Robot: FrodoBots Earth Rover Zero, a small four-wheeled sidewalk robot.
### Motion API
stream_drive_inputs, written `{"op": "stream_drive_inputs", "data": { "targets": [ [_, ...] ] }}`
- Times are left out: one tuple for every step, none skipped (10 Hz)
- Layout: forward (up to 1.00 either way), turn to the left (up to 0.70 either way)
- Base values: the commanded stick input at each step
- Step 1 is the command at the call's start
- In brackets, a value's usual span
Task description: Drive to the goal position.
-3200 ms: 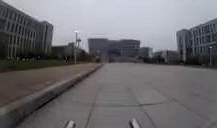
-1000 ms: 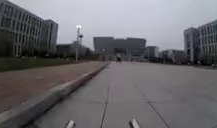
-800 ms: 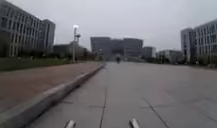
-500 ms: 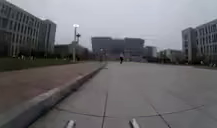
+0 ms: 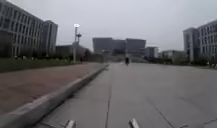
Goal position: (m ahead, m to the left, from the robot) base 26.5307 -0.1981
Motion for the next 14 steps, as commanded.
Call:
{"op": "stream_drive_inputs", "data": {
  "targets": [
    [0.70,-0.35],
    [0.70,-0.35],
    [0.70,-0.35],
    [0.70,-0.35],
    [0.70,-0.35],
    [0.70,-0.34],
    [0.70,-0.23],
    [0.70,-0.09],
    [0.70,-0.03],
    [0.70,-0.03],
    [0.70,-0.03],
    [0.70,-0.03],
    [0.70,-0.03],
    [0.70,-0.03]
  ]
}}
